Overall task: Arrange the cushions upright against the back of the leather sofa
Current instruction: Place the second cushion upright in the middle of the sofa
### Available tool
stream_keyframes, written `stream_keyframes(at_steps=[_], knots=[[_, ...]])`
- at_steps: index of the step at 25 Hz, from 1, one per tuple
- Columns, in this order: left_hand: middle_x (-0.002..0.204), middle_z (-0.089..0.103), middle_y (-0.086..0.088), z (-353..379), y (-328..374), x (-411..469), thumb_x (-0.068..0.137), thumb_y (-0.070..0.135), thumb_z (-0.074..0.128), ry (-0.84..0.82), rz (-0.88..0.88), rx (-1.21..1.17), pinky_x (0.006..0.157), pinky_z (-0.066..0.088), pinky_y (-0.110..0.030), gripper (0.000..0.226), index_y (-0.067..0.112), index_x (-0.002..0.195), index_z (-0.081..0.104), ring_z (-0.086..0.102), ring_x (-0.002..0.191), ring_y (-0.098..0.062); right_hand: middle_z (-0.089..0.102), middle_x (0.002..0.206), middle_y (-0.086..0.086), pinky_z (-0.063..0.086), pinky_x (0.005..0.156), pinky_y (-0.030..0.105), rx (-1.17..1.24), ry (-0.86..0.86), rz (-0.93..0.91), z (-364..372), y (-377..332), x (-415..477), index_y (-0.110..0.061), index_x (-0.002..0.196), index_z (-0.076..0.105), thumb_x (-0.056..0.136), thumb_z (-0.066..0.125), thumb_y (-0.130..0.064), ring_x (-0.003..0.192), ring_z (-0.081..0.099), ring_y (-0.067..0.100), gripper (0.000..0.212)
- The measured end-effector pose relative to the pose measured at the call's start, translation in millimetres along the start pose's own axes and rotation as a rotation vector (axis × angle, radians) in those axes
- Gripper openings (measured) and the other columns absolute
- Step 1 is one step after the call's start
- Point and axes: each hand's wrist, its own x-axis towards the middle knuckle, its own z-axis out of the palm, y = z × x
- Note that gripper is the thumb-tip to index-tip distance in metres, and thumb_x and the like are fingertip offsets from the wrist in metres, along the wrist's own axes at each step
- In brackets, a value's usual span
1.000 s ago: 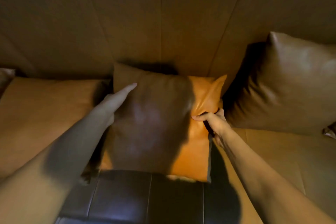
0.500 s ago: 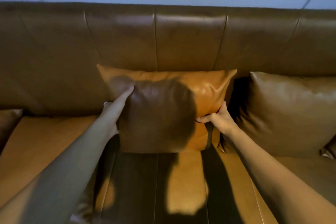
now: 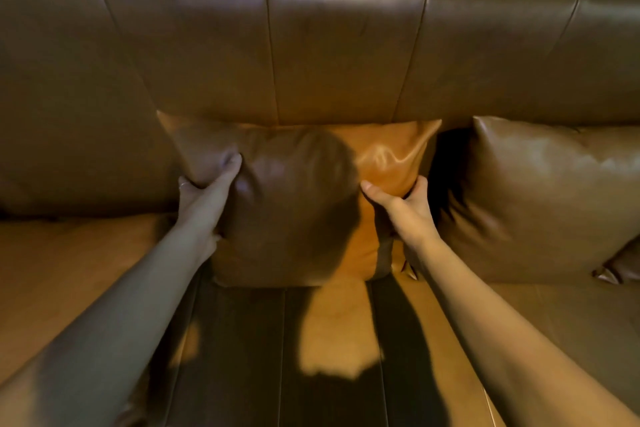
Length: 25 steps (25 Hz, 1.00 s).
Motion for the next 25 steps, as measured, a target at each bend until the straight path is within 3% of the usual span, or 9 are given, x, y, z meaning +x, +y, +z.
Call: stream_keyframes(at_steps=[3, 6, 9, 15, 19, 22, 25], knots=[[0.163, 0.030, -0.005, 7.6, -0.2, 4.5, 0.065, 0.068, 0.081, -0.035, 0.008, -0.012, 0.112, 0.030, -0.070, 0.128, 0.033, 0.161, 0.004, 0.032, 0.147, -0.036, 0.045, 0.147, 0.002, 0.041, 0.112, 0.047, -0.015, 0.007, 0.021, 3.9, 6.2, 7.3, -0.024, 0.150, 0.022, 0.070, 0.087, -0.049, 0.128, 0.050, 0.026, 0.106], [0.164, 0.026, -0.006, 10.6, 1.0, 10.7, 0.060, 0.068, 0.081, -0.073, -0.005, -0.018, 0.112, 0.032, -0.070, 0.137, 0.033, 0.161, -0.004, 0.031, 0.148, -0.037, 0.042, 0.153, 0.004, 0.039, 0.113, 0.053, -0.041, 0.034, 0.043, 17.1, 9.9, 12.7, -0.033, 0.151, 0.018, 0.049, 0.084, -0.069, 0.135, 0.047, 0.031, 0.127], [0.164, 0.027, -0.006, 9.0, -0.7, 14.6, 0.068, 0.065, 0.081, -0.088, -0.008, -0.037, 0.112, 0.032, -0.070, 0.130, 0.034, 0.160, -0.004, 0.031, 0.148, -0.036, 0.040, 0.154, 0.007, 0.039, 0.113, 0.053, -0.082, 0.068, 0.030, 22.2, 13.4, 13.5, -0.032, 0.151, 0.017, 0.045, 0.080, -0.073, 0.136, 0.046, 0.033, 0.130], [0.151, 0.048, 0.001, -4.5, -11.2, -11.0, 0.061, 0.066, 0.083, -0.055, 0.123, -0.004, 0.111, 0.039, -0.062, 0.115, 0.036, 0.156, 0.026, 0.046, 0.138, -0.030, 0.041, 0.153, 0.016, 0.041, 0.110, 0.051, -0.338, 0.157, 0.087, 17.7, -2.8, 3.9, -0.013, 0.153, 0.023, 0.077, 0.075, -0.061, 0.136, 0.046, 0.041, 0.104], [0.158, 0.041, 0.000, -31.8, -16.7, -58.9, 0.088, 0.043, 0.075, -0.062, 0.254, 0.132, 0.115, 0.036, -0.043, 0.085, 0.034, 0.158, 0.028, 0.041, 0.142, -0.025, 0.028, 0.160, 0.021, 0.040, 0.106, 0.052, -0.654, 0.200, 0.021, 35.7, -16.5, -28.8, -0.007, 0.157, 0.012, 0.091, 0.064, -0.054, 0.138, 0.040, 0.047, 0.096], [0.159, 0.040, 0.001, -68.9, -18.5, -98.8, 0.091, 0.040, 0.072, -0.020, 0.331, 0.243, 0.113, 0.033, -0.036, 0.078, 0.031, 0.157, 0.031, 0.038, 0.145, -0.023, 0.011, 0.167, 0.019, 0.036, 0.111, 0.057, -0.816, 0.116, -0.054, 65.7, -14.0, -70.8, -0.013, 0.160, -0.001, 0.091, 0.063, -0.053, 0.144, 0.031, 0.046, 0.103], [0.149, 0.053, -0.003, -121.0, -21.9, -115.7, 0.091, 0.039, 0.072, 0.129, 0.338, 0.329, 0.103, 0.038, -0.029, 0.065, 0.021, 0.149, 0.047, 0.049, 0.136, -0.023, 0.013, 0.166, 0.016, 0.034, 0.111, 0.058, -0.926, -0.099, -0.194, 107.4, -6.5, -113.0, -0.028, 0.160, 0.011, 0.091, 0.060, -0.054, 0.145, 0.029, 0.044, 0.089]])
